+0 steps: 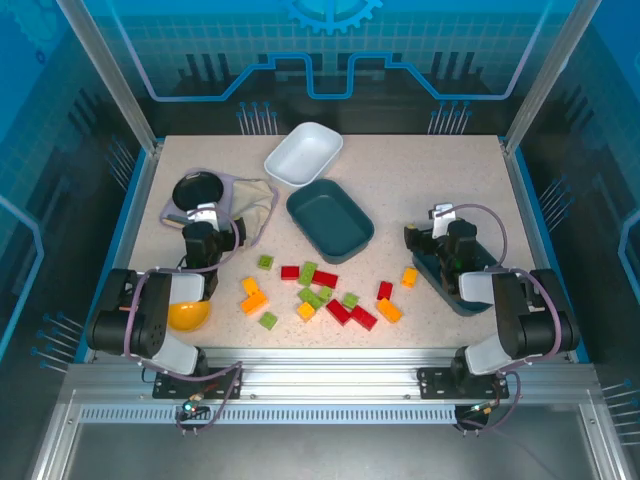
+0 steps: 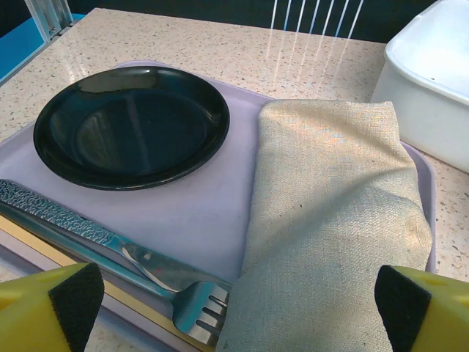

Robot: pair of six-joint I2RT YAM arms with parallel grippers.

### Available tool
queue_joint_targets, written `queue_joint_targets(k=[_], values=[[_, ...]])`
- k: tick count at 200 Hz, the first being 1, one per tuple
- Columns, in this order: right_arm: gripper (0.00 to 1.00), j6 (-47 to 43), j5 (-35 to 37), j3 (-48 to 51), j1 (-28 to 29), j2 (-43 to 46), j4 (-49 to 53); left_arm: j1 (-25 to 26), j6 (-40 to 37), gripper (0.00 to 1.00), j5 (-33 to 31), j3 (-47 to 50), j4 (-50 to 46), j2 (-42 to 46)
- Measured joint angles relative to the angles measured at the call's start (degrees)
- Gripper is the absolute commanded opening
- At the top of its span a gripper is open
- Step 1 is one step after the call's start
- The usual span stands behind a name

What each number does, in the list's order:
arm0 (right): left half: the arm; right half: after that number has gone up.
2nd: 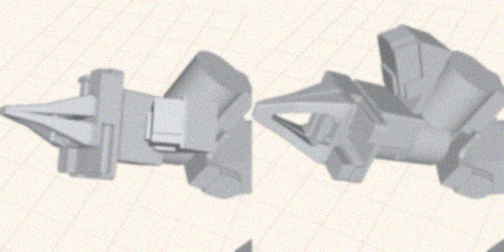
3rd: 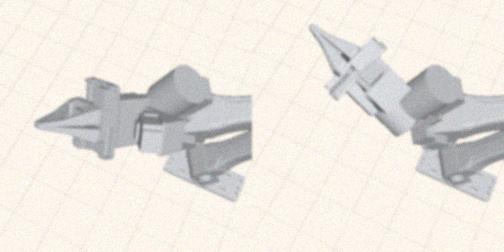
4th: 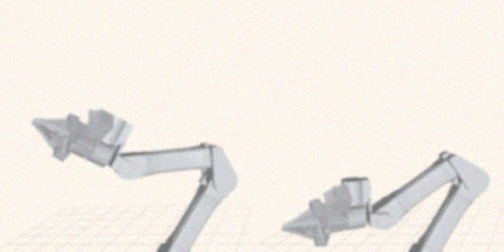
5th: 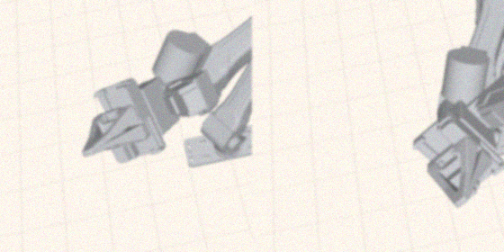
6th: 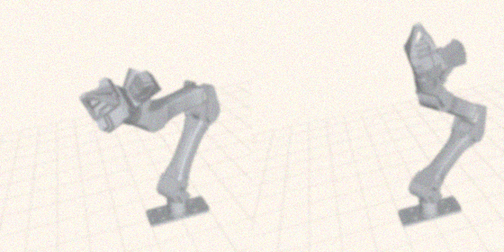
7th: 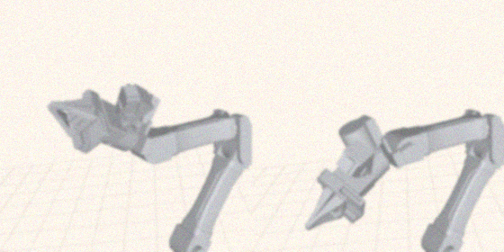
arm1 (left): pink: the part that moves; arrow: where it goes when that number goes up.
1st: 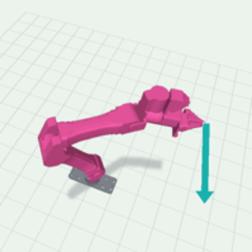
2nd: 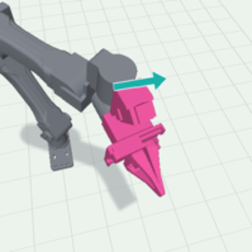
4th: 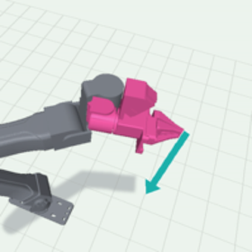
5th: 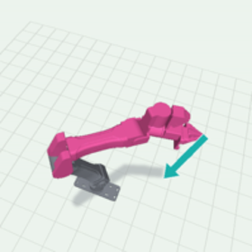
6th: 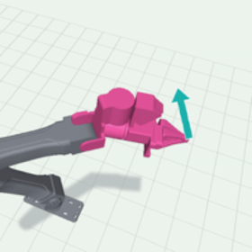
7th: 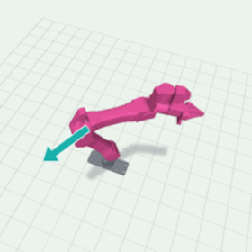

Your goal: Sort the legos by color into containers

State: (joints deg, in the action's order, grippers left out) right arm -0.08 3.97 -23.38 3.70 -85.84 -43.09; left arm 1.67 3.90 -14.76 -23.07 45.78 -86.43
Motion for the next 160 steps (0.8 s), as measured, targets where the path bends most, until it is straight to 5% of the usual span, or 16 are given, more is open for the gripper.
queue_joint_targets(k=[97, 135, 160], values=[[1.00, 0.00, 0.17, -0.09, 0.00, 0.04, 0.24, 0.04, -0.04, 0.99, 0.00, -0.02, -0.28, 0.13], [1.00, -0.17, 5.84, -11.67, 3.50, 10.10, 19.58, 5.79, -1.36, 0.99, -6.60, -3.58, -12.61, 10.03], [1.00, 12.17, 8.04, -35.30, 5.70, 14.84, 39.65, 10.64, 3.37, 0.99, -10.40, -12.41, -21.27, 17.97]])
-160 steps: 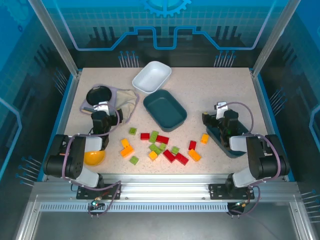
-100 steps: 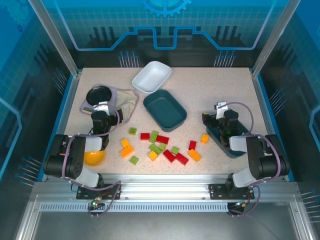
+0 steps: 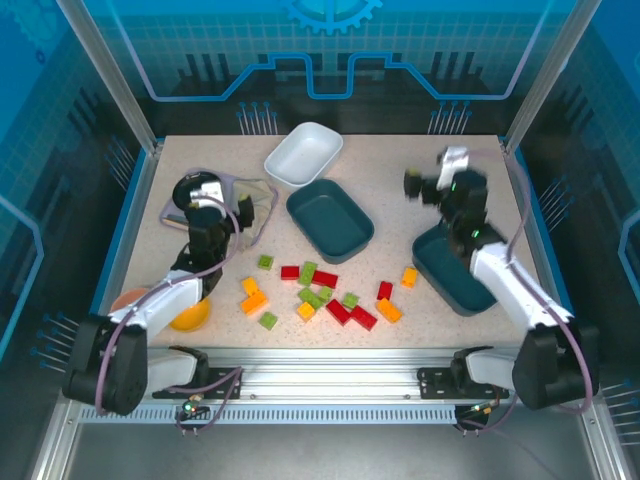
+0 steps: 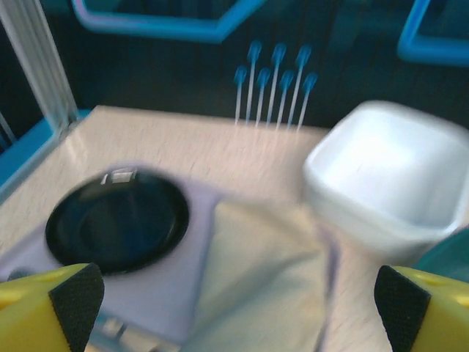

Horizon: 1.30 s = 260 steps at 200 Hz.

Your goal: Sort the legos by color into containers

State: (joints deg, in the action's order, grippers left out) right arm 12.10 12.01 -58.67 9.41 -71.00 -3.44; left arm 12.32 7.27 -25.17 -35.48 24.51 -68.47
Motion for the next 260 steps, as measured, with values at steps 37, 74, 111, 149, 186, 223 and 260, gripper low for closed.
queue_joint_targets(k=[37, 74, 111, 149, 186, 223, 260], values=[[0.91, 7.04, -6.29, -23.65, 1.03, -6.43, 18.08, -0.20, 23.54, 0.99, 3.87, -27.89, -29.07, -1.81], [0.77, 0.46, -10.40, -37.48, 14.88, -29.62, 39.04, 0.00, 32.52, 0.96, 16.81, -38.25, -45.24, -11.28], [0.69, -3.56, -12.59, -41.03, 18.27, -46.77, 53.18, 2.19, 33.31, 0.91, 24.04, -40.33, -57.77, -21.51], [0.64, -4.24, -11.37, -45.38, 17.16, -50.38, 57.05, 3.56, 33.31, 0.90, 27.36, -40.70, -61.94, -22.23], [0.60, -4.68, -10.75, -47.89, 17.00, -50.53, 56.78, 3.61, 33.27, 0.88, 28.11, -40.98, -62.88, -22.21], [0.65, -4.57, -8.61, -46.95, 16.87, -50.42, 55.65, 3.63, 33.29, 0.86, 28.52, -40.98, -63.28, -22.16], [0.63, -4.66, -7.76, -46.29, 15.32, -50.42, 55.19, 3.74, 33.29, 0.86, 28.74, -40.98, -63.25, -22.12]])
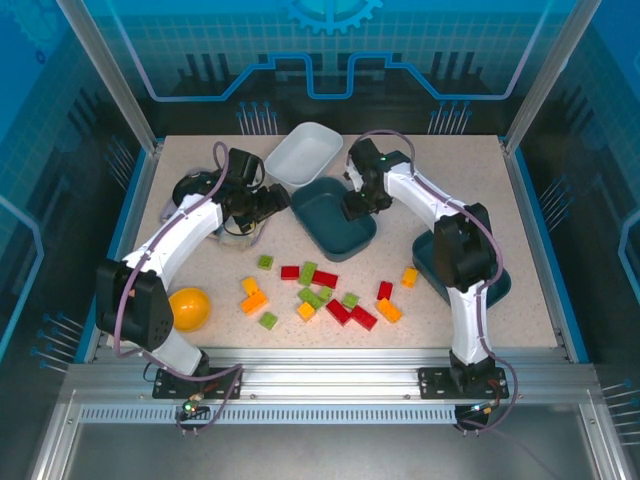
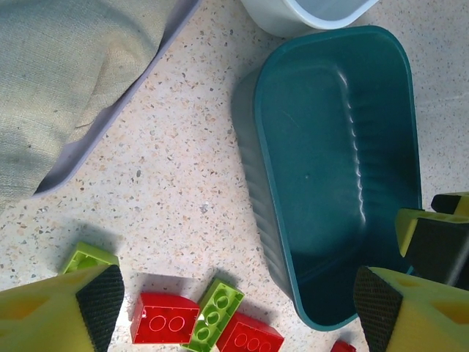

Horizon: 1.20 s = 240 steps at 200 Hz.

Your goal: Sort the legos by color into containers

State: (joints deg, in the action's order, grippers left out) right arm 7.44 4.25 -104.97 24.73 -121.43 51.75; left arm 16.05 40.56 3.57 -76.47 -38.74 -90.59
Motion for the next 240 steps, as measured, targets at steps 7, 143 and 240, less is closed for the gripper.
queue_joint_targets(k=[7, 143, 240], values=[[0.61, -0.02, -0.15, -0.02, -0.37, 0.00, 0.02, 0.04, 0.00, 0.85, 0.04, 0.00, 0.00, 0.00], [0.10, 3.87, -0.44, -0.70, -3.80, -3.26, 0.28, -1.73, -4.66, 0.57, 0.44, -32.83, -4.46, -24.94], [0.06, 13.51, -2.14, -0.11, -16.90, -0.09, 0.26, -4.07, -6.01, 0.33, 1.95, -69.18, -13.66, -58.25]])
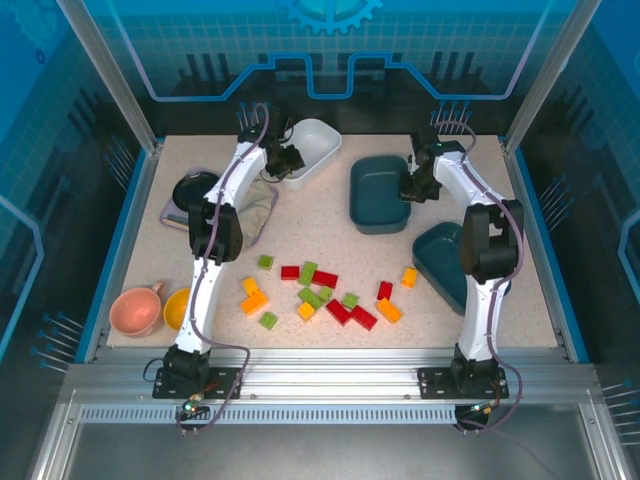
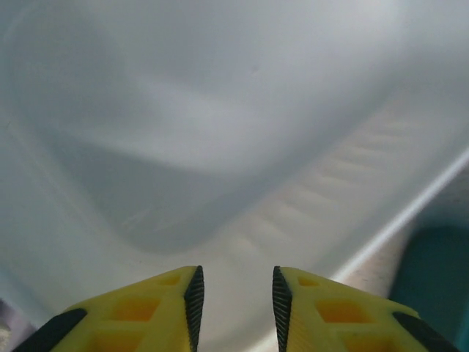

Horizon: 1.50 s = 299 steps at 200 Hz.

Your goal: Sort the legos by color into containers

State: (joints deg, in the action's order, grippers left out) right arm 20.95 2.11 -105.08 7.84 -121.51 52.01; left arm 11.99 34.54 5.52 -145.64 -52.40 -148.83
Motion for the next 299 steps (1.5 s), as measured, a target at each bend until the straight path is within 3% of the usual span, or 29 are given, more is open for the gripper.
queue_joint_targets(k=[57, 123, 175, 230, 245, 276, 299], values=[[0.06, 6.12, -4.66, -7.10, 0.00, -6.67, -0.50, 0.35, 0.07, 0.32, 8.55, -0.13, 0.42, -0.26], [0.06, 8.24, -7.39, -10.01, -0.17, -9.88, -1.09, 7.19, 5.40, 0.31, 17.70, 2.25, 2.19, -0.26], [0.06, 4.07, -8.22, -10.05, -2.23, -9.90, -0.39, 10.75, 8.70, 0.29, 18.53, 8.83, 6.45, 2.01], [0.08, -2.40, -8.55, -6.99, 0.17, -8.46, -0.07, 11.87, 8.87, 0.29, 13.57, 18.78, 6.12, 10.51], [0.15, -3.10, -8.57, -6.08, 1.01, -7.98, 0.07, 11.82, 8.79, 0.29, 12.68, 19.65, 5.20, 12.02], [0.48, -3.32, -8.66, -5.01, 2.32, -7.26, 0.94, 11.91, 8.39, 0.34, 11.65, 23.93, 4.55, 15.98], [0.53, -3.89, -7.93, -1.46, 2.95, -3.02, 0.87, 11.98, 8.02, 0.42, 11.04, 24.30, 4.42, 17.57]])
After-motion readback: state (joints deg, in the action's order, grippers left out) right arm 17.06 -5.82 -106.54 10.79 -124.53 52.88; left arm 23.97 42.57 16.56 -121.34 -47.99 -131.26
